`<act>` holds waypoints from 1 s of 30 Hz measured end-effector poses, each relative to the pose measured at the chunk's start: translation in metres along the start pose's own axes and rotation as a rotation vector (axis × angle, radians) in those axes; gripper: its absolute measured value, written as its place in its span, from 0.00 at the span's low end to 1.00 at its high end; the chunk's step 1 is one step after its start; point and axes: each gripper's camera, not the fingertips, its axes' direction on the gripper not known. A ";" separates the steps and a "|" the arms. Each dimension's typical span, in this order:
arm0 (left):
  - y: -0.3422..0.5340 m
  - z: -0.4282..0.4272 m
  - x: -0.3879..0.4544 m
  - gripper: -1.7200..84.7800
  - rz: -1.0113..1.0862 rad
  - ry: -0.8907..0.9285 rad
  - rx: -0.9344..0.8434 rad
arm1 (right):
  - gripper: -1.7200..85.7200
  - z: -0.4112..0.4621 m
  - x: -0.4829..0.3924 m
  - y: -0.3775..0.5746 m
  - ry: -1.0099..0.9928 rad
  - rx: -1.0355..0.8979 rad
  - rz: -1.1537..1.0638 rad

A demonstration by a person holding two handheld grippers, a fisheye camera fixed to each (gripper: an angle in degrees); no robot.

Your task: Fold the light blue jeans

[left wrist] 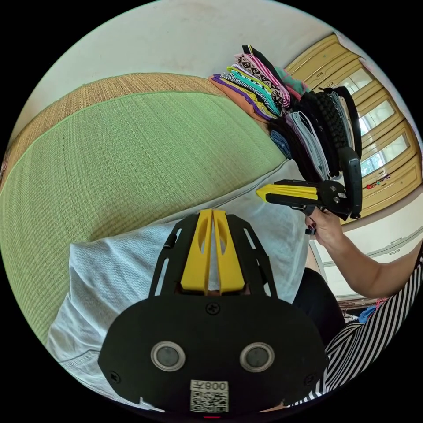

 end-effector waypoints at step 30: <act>-0.034 0.061 0.041 0.04 0.062 -0.096 -0.041 | 0.07 0.034 0.057 0.002 0.028 0.016 0.061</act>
